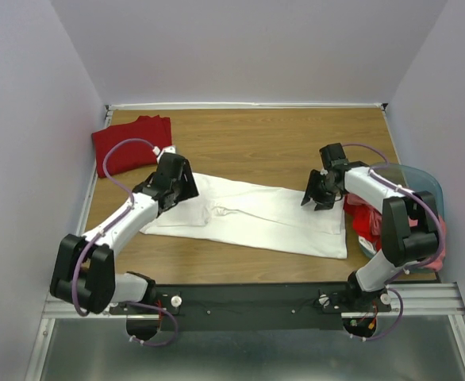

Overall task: Fold and stack the t-shirts
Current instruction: Fold the tshirt

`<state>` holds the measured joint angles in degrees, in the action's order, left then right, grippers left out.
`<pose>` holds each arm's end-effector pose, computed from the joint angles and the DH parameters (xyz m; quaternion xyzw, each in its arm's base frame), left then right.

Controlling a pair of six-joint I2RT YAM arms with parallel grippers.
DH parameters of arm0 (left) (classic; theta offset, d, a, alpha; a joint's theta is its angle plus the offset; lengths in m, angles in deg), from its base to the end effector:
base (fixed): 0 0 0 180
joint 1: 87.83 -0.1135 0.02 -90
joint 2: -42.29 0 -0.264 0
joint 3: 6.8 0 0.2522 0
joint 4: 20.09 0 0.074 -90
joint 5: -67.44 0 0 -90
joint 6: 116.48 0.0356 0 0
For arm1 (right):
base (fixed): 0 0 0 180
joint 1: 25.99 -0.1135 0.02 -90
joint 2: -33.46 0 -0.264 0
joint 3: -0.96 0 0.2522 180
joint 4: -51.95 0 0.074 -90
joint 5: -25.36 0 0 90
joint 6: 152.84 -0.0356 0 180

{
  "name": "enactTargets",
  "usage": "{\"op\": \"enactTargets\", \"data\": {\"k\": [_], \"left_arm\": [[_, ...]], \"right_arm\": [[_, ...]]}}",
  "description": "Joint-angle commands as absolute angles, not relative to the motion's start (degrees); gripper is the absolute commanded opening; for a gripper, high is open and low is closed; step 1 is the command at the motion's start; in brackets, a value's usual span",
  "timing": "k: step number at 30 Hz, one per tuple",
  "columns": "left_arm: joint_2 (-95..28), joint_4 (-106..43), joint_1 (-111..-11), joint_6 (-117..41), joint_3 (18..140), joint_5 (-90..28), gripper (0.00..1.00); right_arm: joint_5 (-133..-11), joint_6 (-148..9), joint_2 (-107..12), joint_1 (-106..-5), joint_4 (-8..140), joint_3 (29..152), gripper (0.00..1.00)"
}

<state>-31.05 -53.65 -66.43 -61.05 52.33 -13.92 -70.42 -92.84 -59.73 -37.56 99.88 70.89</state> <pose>0.2461 -0.0907 0.2237 -0.1336 0.9210 -0.1065 0.3502 0.2948 0.0640 0.1739 0.1497 0.9739 0.1044 0.1349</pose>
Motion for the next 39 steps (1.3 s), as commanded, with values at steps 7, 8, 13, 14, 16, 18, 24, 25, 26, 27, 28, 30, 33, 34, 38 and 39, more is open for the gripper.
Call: {"op": "enactTargets", "data": {"k": [7, 8, 13, 14, 16, 18, 24, 25, 26, 27, 28, 30, 33, 34, 38, 39], "left_arm": [[-47.52, -41.78, -72.89, -56.80, 59.26, -15.97, 0.71], [-48.32, -41.33, -72.98, -57.07, 59.00, -16.06, 0.71], [-49.83, -41.15, -73.95, -59.52, 55.48, -14.30, 0.71], [-49.39, -41.06, -73.95, -59.79, 53.91, -13.34, 0.71], [-47.72, -41.50, -73.95, -60.23, 52.58, -12.46, 0.71], [-46.49, -42.20, -73.95, -61.02, 50.74, -11.31, 0.71], [-40.69, -43.96, -73.95, -63.30, 44.94, -9.99, 0.71], [-39.81, -44.22, -73.95, -63.57, 44.32, -10.69, 0.71], [-39.37, -44.49, -73.95, -63.83, 43.88, -11.13, 0.71], [-38.14, -45.10, -73.95, -64.27, 43.53, -11.48, 0.71], [-37.26, -45.54, -73.95, -64.36, 43.61, -11.92, 0.71], [-35.07, -46.68, -73.95, -64.63, 45.53, -12.02, 0.72], [-31.81, -49.32, -75.43, -63.49, 51.93, -11.58, 0.73], [-31.63, -50.28, -76.14, -61.92, 53.79, -11.40, 0.73], [-35.22, -50.64, -81.67, -56.39, 61.00, -9.39, 0.73], [-36.27, -50.47, -82.55, -55.50, 62.67, -9.20, 0.73]], "right_arm": [[-65.09, -92.90, -58.74, -35.40, 100.52, 72.38, 0.62], [-64.91, -92.73, -59.00, -35.22, 100.52, 72.29, 0.62], [-62.19, -91.23, -61.02, -34.78, 100.34, 71.94, 0.63], [-61.83, -90.97, -61.81, -34.60, 100.34, 71.94, 0.63], [-61.13, -90.79, -62.51, -34.51, 100.25, 71.59, 0.64], [-60.78, -90.62, -63.22, -34.34, 100.16, 71.33, 0.64], [-59.81, -89.92, -64.80, -34.16, 99.64, 70.97, 0.65], [-59.81, -89.83, -65.24, -34.16, 99.38, 71.06, 0.65], [-59.90, -89.74, -65.50, -34.16, 99.37, 71.15, 0.65], [-59.98, -89.65, -65.68, -34.16, 99.29, 71.32, 0.65], [-60.42, -89.56, -65.86, -34.07, 99.29, 71.50, 0.65], [-60.95, -89.39, -65.25, -34.16, 99.29, 72.20, 0.66], [-61.83, -88.86, -63.49, -34.16, 99.37, 73.17, 0.67], [-61.92, -88.95, -63.14, -34.16, 99.46, 73.43, 0.67], [-62.97, -89.30, -61.91, -34.07, 99.46, 74.05, 0.68], [-63.15, -89.73, -61.73, -34.25, 99.46, 73.96, 0.68]]}}
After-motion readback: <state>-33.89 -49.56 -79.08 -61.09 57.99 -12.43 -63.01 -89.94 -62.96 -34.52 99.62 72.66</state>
